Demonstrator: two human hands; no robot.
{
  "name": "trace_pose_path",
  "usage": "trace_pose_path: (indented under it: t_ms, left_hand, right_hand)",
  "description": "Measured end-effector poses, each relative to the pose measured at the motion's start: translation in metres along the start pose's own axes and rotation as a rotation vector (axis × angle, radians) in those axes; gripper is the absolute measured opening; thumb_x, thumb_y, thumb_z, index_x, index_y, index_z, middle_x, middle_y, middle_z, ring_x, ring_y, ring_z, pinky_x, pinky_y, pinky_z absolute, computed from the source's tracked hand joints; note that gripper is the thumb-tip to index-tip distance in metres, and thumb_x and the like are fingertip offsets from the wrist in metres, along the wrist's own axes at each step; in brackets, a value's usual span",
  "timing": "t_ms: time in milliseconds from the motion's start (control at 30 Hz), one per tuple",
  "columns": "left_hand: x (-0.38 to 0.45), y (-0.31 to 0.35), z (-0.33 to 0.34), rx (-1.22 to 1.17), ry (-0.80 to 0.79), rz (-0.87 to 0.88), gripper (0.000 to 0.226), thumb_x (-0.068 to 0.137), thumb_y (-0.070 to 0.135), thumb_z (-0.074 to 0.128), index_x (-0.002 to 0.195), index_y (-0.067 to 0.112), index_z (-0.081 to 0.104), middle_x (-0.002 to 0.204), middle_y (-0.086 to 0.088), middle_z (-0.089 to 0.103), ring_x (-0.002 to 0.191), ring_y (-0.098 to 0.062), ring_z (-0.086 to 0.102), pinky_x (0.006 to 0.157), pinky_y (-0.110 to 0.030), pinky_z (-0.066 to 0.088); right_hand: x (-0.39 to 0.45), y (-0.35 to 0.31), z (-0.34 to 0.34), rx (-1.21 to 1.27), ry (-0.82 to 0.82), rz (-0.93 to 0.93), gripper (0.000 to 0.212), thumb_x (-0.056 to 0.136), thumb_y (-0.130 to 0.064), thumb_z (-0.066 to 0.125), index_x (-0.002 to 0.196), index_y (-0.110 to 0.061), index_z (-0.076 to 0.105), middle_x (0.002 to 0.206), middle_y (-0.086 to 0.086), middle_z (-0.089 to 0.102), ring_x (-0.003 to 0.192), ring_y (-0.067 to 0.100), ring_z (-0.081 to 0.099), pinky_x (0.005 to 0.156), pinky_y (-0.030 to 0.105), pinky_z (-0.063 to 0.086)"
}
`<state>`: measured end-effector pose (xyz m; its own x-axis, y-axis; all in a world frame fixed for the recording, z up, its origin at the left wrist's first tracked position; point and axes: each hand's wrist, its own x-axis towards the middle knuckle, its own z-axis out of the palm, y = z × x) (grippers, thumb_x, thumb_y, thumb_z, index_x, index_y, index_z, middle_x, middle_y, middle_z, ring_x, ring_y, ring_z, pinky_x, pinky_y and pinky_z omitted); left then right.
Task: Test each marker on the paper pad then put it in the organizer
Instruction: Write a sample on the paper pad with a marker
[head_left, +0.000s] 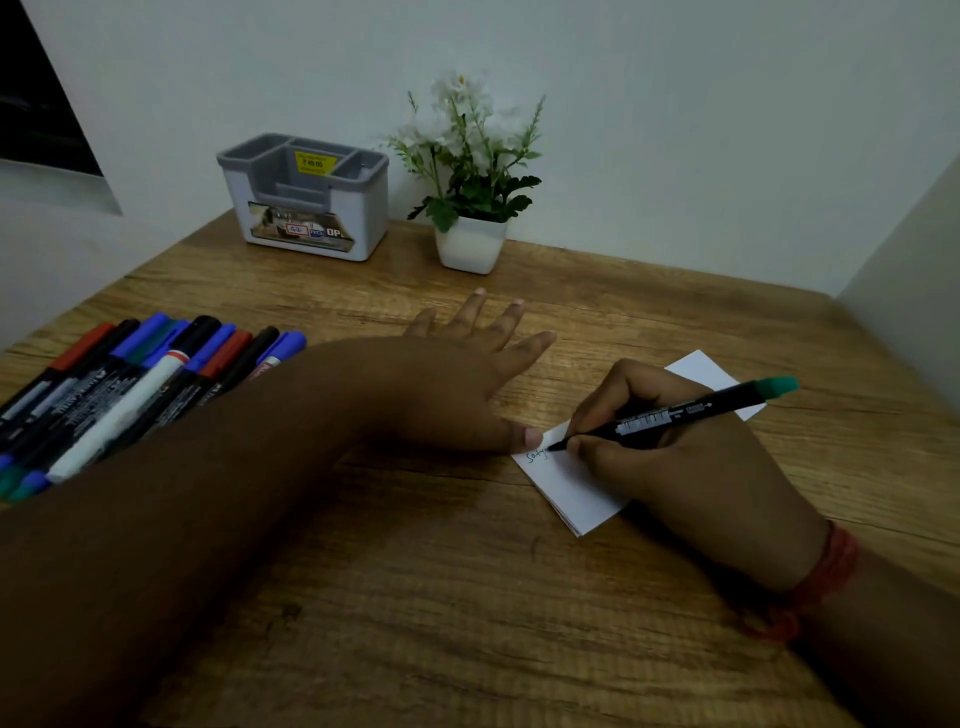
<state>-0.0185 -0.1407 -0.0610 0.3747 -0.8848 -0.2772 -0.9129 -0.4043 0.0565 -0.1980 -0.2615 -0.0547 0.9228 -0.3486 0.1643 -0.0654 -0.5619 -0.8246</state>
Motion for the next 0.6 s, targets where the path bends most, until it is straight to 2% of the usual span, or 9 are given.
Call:
trace_pose_path:
  t_ms: [267,500,600]
  left_hand:
    - [-0.0002,-0.0004,-0.0007,-0.008,-0.008,0.0,0.094,0.085,0.078,0.036,0.148,0.043,-0.024,0.155,0.005,-0.038,0.141,-0.026,-0.037,0.117,-0.061,-0.009]
    - [0.0002,-0.0007,-0.0007,0.002,-0.009,0.001,0.094,0.084,0.078,0.035,0.148,0.043,-0.025,0.156,0.004,-0.038,0.142,-0.026,-0.037,0.117,-0.061,-0.008]
    - [-0.0003,-0.0005,-0.0013,-0.005,-0.012,0.002,0.095,0.084,0.078,0.036,0.148,0.043,-0.025,0.156,0.004,-0.037,0.142,-0.026,-0.037,0.117,-0.061,-0.008]
  right_hand:
    - [0.0012,-0.0002,0.0006,-0.001,-0.005,0.016,0.01,0.079,-0.008,0.074,0.075,-0.014,0.067,0.084,0.001,0.071,0.082,0.016,0.067,0.071,0.037,0.055]
    - [0.0016,0.0001,0.0,-0.015,0.001,0.035,0.01,0.08,-0.007,0.073,0.076,-0.014,0.067,0.085,0.001,0.071,0.082,0.013,0.066,0.071,0.035,0.054]
    - [0.0022,0.001,-0.0017,0.039,0.056,0.042,0.009,0.081,-0.006,0.072,0.076,-0.011,0.067,0.084,0.003,0.071,0.082,0.015,0.066,0.069,0.03,0.053]
